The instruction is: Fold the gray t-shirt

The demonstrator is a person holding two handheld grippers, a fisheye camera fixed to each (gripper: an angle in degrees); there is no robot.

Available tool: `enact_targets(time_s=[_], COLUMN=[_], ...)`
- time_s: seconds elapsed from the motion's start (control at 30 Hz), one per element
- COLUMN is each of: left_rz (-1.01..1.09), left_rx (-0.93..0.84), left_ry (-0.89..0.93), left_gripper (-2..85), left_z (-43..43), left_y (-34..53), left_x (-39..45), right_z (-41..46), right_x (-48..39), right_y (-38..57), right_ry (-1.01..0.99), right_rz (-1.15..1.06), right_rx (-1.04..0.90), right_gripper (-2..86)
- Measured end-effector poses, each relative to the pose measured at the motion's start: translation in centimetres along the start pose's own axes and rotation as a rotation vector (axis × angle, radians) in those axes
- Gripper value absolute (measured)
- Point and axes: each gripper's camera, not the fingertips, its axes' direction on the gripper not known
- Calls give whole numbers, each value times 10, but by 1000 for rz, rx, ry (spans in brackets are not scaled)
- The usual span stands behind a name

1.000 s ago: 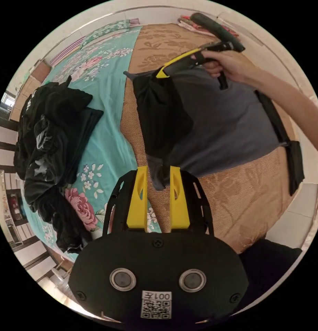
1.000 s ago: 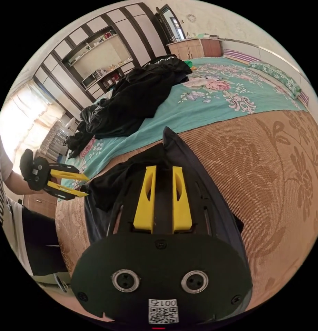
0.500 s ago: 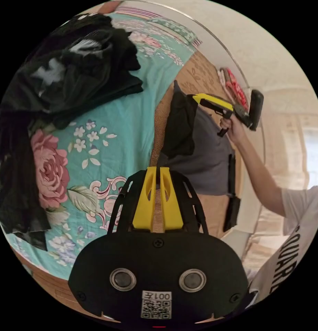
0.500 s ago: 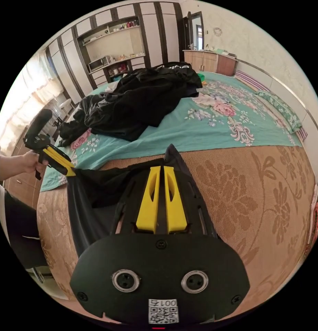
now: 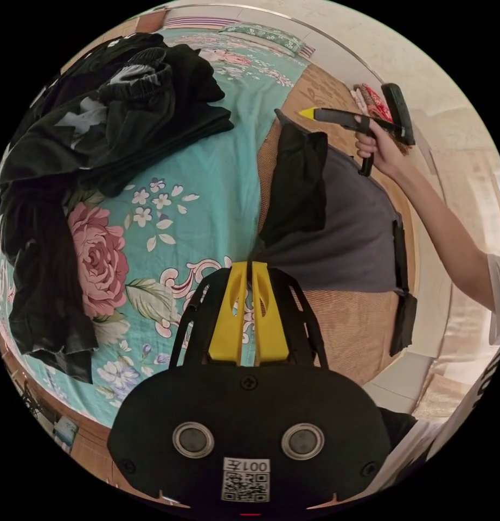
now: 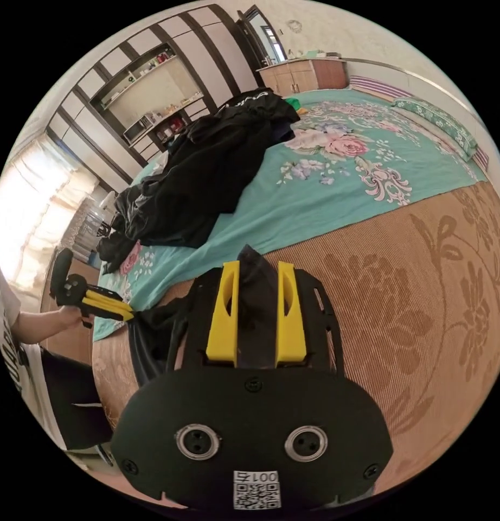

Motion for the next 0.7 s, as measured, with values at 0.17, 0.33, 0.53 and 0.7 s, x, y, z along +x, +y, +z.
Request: enact_targets(time_s=[0.17,0.33,0.53,0.7], left_rz=[-18,-112,-11,153], left_rx=[11,61,76,136], left_ry=[-52,-22,-371,-305], left_gripper=[-9,-9,-7,36], left_z=[-3,-13,-35,-30], left_y=[8,21,28,21], left_x=[8,12,63,122], right_z=[39,35,-3,6], right_x=[-21,-32,-35,-47], right_y=[-19,-18,17,23], right_ry=[207,367,219,165], right_rz=[-44,20,-128,-220], right_rx=[-64,6,-21,-107], right_gripper=[20,19,73,107])
